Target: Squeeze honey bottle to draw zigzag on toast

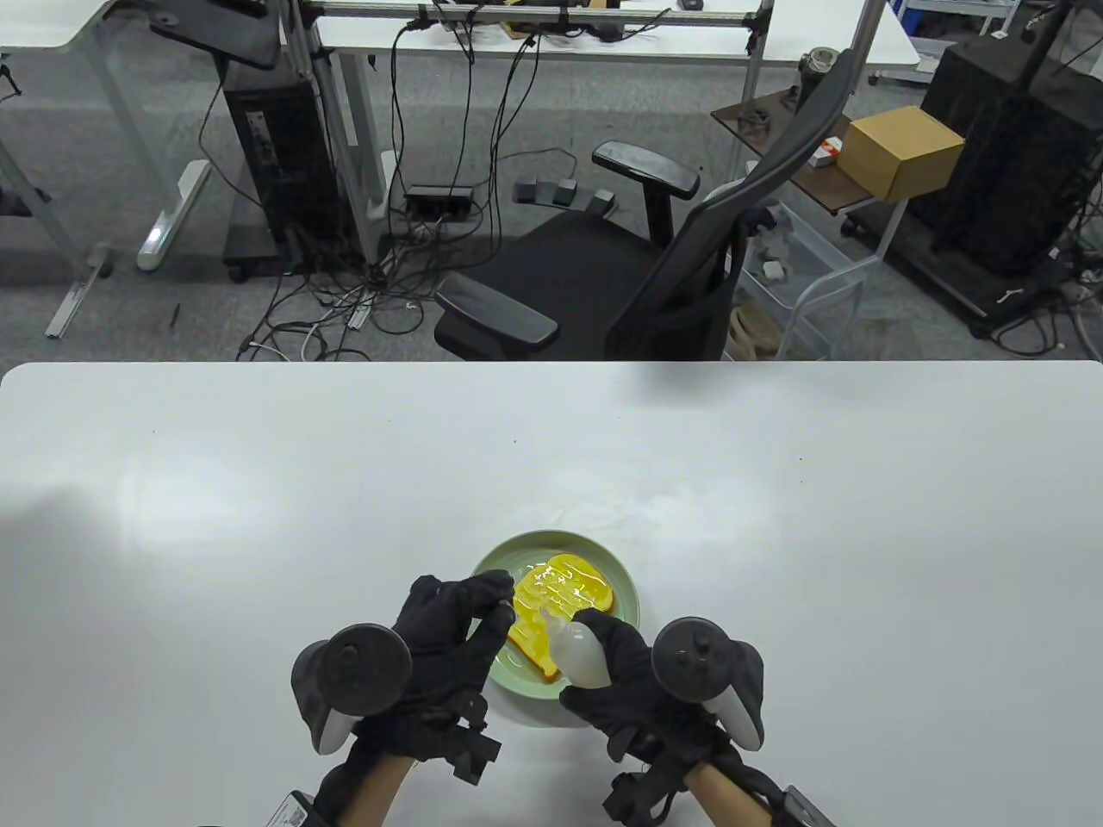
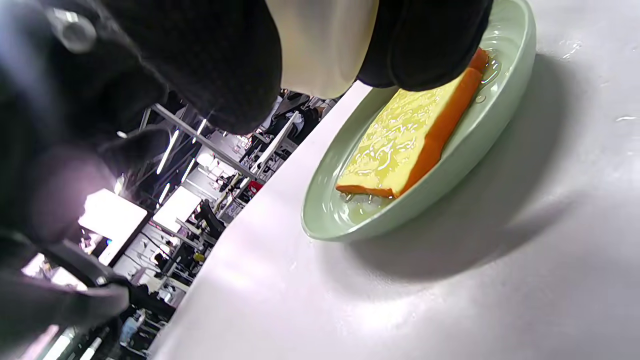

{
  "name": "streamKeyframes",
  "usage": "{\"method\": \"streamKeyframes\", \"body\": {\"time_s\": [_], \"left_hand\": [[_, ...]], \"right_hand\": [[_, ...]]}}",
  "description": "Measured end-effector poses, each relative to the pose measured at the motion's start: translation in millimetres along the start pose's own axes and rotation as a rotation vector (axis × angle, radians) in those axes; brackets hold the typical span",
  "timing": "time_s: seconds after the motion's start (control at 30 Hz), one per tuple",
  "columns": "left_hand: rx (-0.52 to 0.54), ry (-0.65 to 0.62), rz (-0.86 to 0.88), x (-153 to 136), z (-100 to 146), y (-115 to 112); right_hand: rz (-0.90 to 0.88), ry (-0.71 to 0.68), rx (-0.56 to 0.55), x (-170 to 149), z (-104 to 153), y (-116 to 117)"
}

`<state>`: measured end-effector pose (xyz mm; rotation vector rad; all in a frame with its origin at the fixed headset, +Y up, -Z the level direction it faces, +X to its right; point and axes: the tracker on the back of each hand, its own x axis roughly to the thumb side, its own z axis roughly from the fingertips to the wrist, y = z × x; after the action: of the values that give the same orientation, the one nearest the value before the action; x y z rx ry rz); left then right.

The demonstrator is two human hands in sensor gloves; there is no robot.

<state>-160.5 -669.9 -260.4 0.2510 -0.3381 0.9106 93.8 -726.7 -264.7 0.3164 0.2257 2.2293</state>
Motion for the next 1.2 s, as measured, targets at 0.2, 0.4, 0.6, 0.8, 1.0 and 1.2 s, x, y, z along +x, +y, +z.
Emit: {"method": "streamKeyframes", "body": {"time_s": [0.2, 0.4, 0.6, 0.8, 1.0, 1.2], "left_hand": [[0.023, -0.018, 0.007, 2, 3, -3], [-0.013, -0.022, -0.013, 0, 2, -12], [-0.001, -0.068, -0.069, 0, 0, -16], [0.089, -0.137, -0.163, 9, -4, -10], [0.003, -0.125, -0.197, 13, -14, -1], [-0.078, -0.166, -0.279, 15, -15, 1]], "right_hand": [[0.038, -0.014, 0.006, 4, 1, 7], [0.027, -0.022, -0.016, 5, 2, 7], [0.032, -0.014, -0.035, 3, 2, 6], [0.025, -0.017, -0.065, 8, -1, 1], [0.073, -0.028, -0.143, 15, -6, 4], [0.175, -0.046, -0.190, 12, -4, 9]]}}
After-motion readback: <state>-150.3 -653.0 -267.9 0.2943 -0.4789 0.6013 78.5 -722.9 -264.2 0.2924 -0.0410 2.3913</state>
